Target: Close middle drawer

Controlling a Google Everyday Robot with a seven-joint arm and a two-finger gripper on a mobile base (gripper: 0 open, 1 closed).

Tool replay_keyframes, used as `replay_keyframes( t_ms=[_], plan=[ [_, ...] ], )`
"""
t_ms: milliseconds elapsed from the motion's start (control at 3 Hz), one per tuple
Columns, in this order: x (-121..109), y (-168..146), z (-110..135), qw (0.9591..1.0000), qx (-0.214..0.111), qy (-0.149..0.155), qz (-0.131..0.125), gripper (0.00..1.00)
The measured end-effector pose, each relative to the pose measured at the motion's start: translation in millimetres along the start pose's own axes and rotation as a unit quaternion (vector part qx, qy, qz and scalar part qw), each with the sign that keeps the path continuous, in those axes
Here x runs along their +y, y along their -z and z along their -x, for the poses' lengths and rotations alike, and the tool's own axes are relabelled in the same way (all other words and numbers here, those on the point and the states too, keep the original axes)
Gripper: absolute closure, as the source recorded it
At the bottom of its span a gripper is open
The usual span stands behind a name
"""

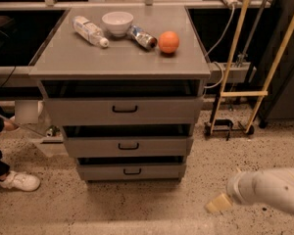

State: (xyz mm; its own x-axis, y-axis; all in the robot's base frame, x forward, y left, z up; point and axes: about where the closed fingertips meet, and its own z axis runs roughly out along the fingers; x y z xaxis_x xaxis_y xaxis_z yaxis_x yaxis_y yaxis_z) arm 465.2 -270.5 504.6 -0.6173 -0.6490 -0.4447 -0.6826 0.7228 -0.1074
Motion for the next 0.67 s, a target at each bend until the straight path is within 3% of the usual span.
replay_keyframes(
  t_ms=[333,667],
  plan=[
    [14.6,63.8,-38.5,0.9959,-0.023,-0.054,-0.069,0.00],
    [23.4,72.1,-54.4,0.9949,-0.021,-0.062,-0.076,0.00]
  ],
)
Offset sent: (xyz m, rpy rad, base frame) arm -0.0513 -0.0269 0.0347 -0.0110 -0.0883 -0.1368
